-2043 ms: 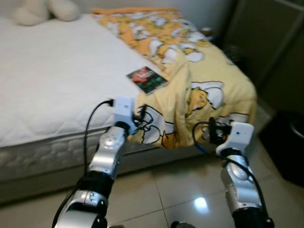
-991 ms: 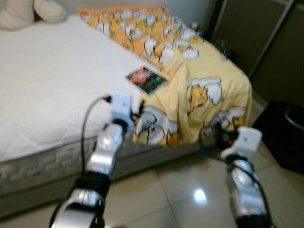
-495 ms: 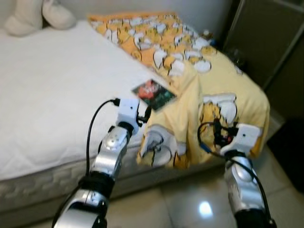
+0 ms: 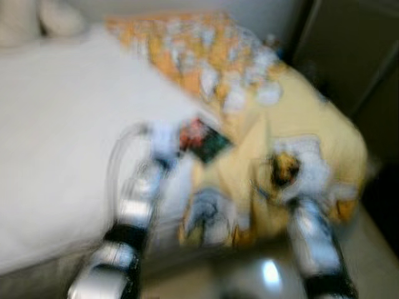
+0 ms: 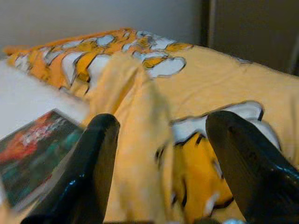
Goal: Clean up the room
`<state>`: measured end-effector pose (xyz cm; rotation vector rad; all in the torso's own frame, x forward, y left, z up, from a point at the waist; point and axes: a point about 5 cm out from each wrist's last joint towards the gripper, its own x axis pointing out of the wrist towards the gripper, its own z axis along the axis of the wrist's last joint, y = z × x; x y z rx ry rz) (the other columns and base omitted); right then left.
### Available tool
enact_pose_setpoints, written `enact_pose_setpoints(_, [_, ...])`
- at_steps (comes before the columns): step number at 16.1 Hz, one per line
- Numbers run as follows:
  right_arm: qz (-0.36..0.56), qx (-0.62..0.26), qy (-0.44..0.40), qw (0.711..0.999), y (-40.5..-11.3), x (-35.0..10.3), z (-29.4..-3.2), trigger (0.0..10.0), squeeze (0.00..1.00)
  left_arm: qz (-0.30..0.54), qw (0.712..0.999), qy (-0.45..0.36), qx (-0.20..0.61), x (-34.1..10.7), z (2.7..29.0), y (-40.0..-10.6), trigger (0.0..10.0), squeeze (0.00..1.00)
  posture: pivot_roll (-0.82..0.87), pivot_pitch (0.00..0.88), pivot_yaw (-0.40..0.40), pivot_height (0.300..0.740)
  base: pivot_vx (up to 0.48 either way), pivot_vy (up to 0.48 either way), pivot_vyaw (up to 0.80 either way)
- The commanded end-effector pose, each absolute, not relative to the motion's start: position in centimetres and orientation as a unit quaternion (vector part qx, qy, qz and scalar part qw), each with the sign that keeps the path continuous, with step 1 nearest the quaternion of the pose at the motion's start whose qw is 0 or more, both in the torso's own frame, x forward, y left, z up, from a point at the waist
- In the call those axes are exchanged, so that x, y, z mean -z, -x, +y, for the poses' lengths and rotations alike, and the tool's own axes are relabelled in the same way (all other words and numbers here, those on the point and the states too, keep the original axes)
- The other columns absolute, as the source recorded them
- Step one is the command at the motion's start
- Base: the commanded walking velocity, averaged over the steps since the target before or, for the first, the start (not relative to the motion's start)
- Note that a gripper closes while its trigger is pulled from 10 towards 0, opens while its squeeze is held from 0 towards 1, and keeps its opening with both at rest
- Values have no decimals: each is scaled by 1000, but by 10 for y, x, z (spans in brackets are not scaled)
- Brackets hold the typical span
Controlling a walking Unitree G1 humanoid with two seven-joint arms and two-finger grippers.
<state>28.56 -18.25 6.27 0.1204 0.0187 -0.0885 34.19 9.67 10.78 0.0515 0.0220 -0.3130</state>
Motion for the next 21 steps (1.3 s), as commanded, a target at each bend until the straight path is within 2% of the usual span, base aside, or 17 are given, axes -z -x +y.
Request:
enact_pose_setpoints(1, [3,32,-70,997,-290,-67,-173,10000,0,5,989,-31,141,-112,109,-346,10000,0,13,0,-8,740,435,0,0])
enact_pose_setpoints(8, [24,21,-60,998,-300,-69,-176,10000,0,7,991,-26,133,-112,111,-345,10000,0,25,0,-4,740,431,0,0])
enact_pose_setpoints(9, [32,24,-61,997,-304,-70,-178,10000,0,5,992,-25,125,-112,113,-345,10000,0,29,0,-4,740,0,0,0])
enact_pose_setpoints(11, [103,4,-50,993,-311,-57,-174,10000,0,10,993,-31,117,-112,117,-345,10000,0,37,0,-4,740,0,0,0])
enact_pose_setpoints(17, [81,-2,-71,994,-328,-69,-176,10000,0,3,992,-39,118,-114,118,-343,10000,0,65,0,-11,740,0,0,0])
enact_pose_setpoints(20, [85,-4,-110,990,-338,-71,-171,10000,0,2,993,-39,115,-114,120,-342,10000,0,79,0,-17,740,0,0,0])
enact_pose_setpoints(21, [108,4,-177,978,-346,-69,-166,10000,0,1,993,-39,114,-115,120,-341,10000,0,95,0,-23,740,0,0,0])
